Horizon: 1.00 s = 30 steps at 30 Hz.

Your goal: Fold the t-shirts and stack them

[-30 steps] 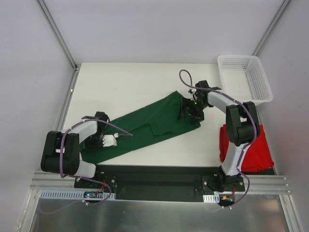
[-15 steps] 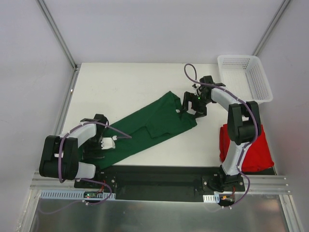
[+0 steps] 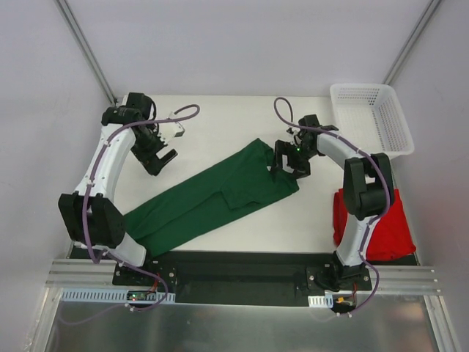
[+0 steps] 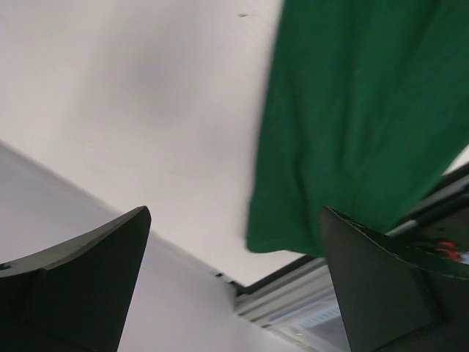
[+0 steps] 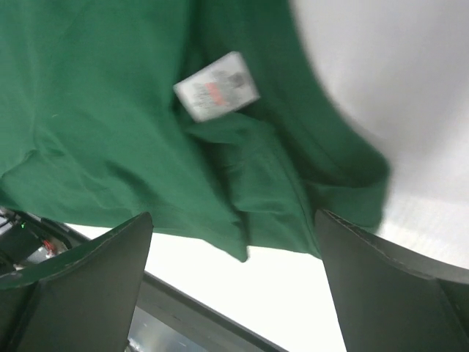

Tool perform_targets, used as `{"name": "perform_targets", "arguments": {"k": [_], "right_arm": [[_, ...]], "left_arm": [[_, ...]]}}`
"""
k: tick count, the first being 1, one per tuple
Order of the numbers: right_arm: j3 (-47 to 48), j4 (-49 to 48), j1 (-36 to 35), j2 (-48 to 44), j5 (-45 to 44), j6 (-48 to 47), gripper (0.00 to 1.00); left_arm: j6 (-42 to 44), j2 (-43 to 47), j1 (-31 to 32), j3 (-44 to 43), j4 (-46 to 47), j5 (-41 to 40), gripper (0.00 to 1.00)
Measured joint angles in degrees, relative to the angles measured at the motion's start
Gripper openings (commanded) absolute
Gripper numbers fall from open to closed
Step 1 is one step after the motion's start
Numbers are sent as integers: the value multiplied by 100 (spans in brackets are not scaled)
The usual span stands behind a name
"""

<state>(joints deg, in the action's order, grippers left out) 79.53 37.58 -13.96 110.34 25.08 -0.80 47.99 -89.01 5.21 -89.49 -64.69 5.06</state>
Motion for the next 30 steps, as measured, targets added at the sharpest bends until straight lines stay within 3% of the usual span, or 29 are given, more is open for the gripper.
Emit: {"name": "perform_targets", "arguments": {"k": [7, 14, 24, 30], "right_arm": [[1311, 516, -562, 223, 61, -479, 96], [2841, 942, -1102, 813, -11, -955, 96], [2918, 1405, -1506, 1904, 157, -1110, 96], [2623, 1725, -1792, 1856, 221, -1121, 96]], "left_arm": [[-1191, -903, -83, 575, -120, 1217, 99], [-1917, -957, -372, 1130, -140, 2142, 99], [-2006, -4, -763, 2264, -120, 2293, 99], [-1926, 522, -813, 2800, -197, 2284, 100]]}}
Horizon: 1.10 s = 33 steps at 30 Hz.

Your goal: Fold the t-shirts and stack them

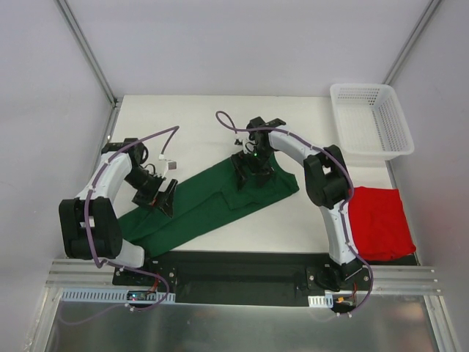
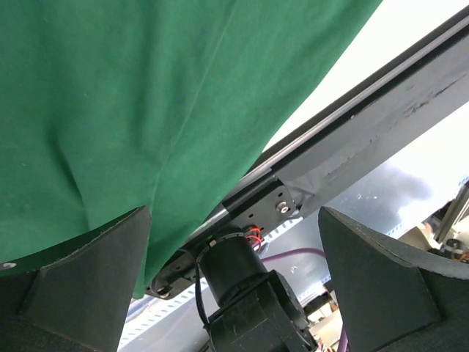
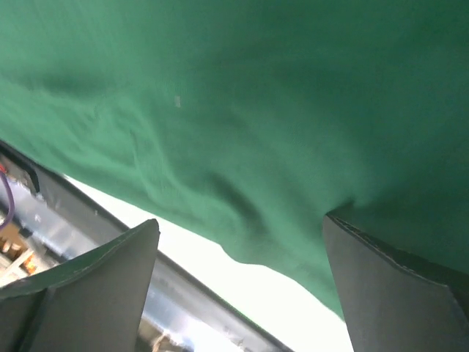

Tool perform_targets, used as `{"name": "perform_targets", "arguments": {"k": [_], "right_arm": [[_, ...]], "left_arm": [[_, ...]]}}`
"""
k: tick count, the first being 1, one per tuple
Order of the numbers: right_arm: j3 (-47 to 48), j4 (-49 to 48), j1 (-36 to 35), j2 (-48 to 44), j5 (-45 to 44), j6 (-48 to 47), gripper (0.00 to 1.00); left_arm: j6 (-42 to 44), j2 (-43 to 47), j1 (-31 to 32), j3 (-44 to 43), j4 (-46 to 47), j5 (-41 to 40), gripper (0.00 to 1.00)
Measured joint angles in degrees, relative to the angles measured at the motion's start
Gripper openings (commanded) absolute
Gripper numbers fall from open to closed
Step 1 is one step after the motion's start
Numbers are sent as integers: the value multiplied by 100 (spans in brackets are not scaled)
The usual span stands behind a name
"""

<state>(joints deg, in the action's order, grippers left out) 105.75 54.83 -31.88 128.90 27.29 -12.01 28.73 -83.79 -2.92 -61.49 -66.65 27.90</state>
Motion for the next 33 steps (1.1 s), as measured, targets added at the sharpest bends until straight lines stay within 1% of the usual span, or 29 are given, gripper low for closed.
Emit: {"name": "perform_targets", "arguments": {"k": [8, 12, 16, 22, 26, 33], "right_arm": [[-422, 647, -4, -638, -149, -11, 96], [-616, 743, -4, -949, -122, -20, 96], [-883, 741, -9, -896, -98, -17, 96], [-894, 619, -33, -382, -140, 61, 96], [-490, 898, -37, -61, -367, 210, 96], [933, 1451, -31, 693, -1176, 295, 96]], "left_arm": [[72, 295, -57, 323, -17, -11, 99], [76, 409, -57, 417, -28, -55, 99], [74, 501, -57, 424, -35, -144, 99], [74, 673, -57, 417, -190, -173, 99], [72, 750, -59, 284, -378, -214, 99], [68, 970, -59, 13, -638, -278, 99]]}}
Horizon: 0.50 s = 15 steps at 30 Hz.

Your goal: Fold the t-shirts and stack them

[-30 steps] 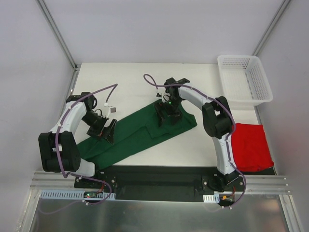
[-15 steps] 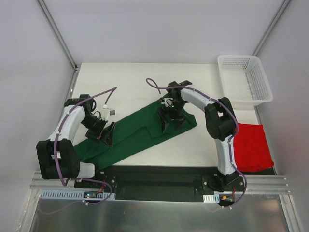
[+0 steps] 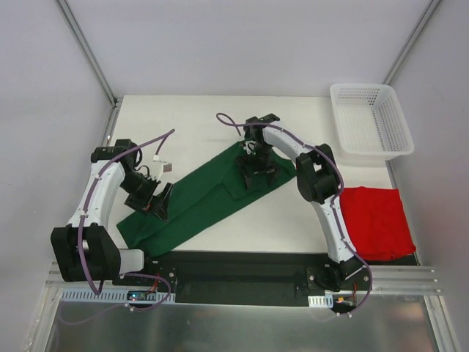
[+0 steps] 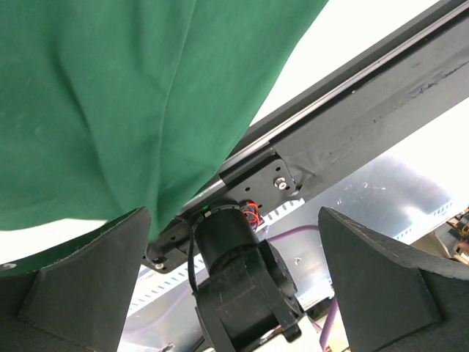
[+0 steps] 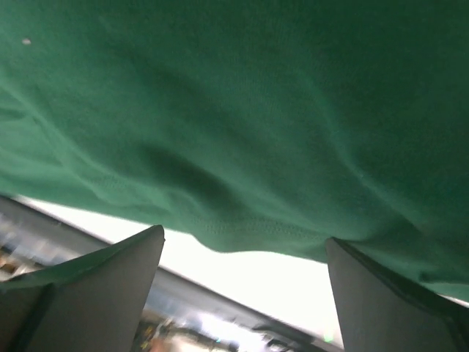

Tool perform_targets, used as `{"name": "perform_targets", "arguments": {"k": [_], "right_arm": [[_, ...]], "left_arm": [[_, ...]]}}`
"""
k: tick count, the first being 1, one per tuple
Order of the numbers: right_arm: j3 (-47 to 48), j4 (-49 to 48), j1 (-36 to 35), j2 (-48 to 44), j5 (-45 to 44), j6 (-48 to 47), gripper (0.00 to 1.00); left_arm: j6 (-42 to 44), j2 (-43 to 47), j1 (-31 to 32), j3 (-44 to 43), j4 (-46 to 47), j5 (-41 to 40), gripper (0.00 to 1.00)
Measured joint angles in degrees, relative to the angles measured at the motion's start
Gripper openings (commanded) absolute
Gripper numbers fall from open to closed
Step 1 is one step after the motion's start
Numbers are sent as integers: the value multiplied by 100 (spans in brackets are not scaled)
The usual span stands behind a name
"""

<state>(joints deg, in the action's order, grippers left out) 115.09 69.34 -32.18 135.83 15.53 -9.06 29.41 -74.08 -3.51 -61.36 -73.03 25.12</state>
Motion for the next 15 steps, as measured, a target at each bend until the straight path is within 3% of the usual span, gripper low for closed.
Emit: {"name": "perform_targets", "arguments": {"k": [7, 15], "right_arm": [[1244, 205, 59, 636, -1405, -105, 96], [1523, -94, 188, 717, -2752, -313, 96]], "left_arm": [[2, 116, -31, -175, -199, -28, 99], [4, 179, -35, -503, -247, -157, 99]]}}
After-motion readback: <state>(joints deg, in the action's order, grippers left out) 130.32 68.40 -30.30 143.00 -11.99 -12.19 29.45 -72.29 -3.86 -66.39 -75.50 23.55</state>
